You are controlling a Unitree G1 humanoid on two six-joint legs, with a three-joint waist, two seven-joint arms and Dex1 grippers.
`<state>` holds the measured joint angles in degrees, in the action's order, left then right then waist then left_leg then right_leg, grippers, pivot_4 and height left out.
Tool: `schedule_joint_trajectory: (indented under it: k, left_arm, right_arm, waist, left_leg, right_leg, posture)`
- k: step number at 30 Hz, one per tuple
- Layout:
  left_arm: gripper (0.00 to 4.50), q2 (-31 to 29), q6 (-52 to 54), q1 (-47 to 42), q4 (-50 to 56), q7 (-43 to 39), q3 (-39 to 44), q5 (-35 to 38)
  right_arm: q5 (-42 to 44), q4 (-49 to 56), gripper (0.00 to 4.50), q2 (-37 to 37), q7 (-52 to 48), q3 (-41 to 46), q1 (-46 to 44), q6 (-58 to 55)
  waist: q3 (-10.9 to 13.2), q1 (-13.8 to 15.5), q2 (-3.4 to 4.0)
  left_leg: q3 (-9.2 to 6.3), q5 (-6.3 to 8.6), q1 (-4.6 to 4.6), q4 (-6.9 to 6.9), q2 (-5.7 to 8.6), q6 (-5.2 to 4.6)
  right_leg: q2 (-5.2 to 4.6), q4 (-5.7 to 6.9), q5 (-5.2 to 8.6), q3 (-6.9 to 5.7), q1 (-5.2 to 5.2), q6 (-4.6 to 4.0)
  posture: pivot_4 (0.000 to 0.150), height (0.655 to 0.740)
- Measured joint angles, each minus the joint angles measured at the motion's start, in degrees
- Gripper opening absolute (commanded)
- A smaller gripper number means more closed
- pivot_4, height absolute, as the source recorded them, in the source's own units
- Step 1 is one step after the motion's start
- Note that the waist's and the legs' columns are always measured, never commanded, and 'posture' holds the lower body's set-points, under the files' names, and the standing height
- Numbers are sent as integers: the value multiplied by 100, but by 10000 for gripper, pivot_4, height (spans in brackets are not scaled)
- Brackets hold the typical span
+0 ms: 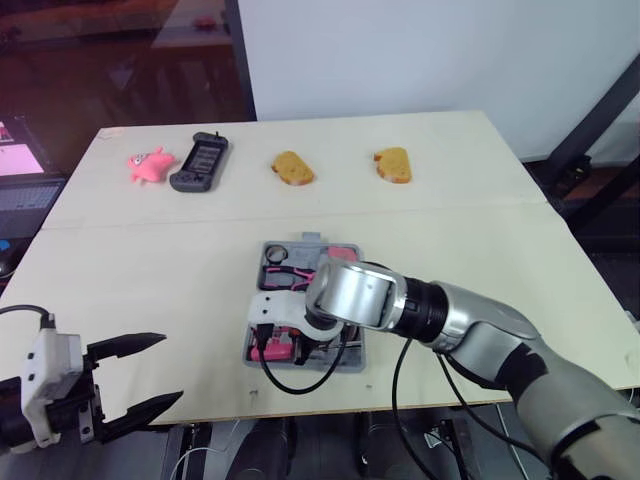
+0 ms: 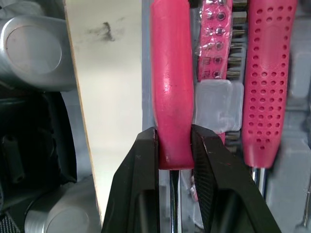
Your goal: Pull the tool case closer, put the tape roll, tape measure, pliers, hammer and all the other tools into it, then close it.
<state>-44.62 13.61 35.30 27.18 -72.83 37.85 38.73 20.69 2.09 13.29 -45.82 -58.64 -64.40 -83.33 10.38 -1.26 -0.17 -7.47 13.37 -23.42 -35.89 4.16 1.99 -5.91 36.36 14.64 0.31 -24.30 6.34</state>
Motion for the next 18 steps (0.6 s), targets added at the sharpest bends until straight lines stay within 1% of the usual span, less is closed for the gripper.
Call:
schedule_joint_trajectory:
  k: [6,12,18]
  left_arm:
    - [45000,29,-37,56,0,-33,0,-15]
    - [45000,27,-53,70,1,-42,0,-63]
    - [45000,24,-54,35,1,-49,-2,-65]
  right_arm:
    - [-83,-269,4006,-324,228,-25,98,23]
    - [-142,-472,4006,-462,268,-67,131,215]
    - [-171,-570,4006,-553,270,-64,134,285]
  waist:
    - [-1,-20,1]
    - [-7,-125,-3]
    - [-11,-171,-5]
  left_leg:
    - [0,0,0,3,-2,1]
    - [-3,-1,5,8,-4,1]
    - [-4,-10,11,30,-11,16]
  right_leg:
    - [2,1,-1,1,-3,-1]
    - [6,7,-1,1,-2,-2]
    - [12,25,-3,6,-14,-5]
  posture:
    - [1500,7400]
    - [1500,7400]
    - [1500,7400]
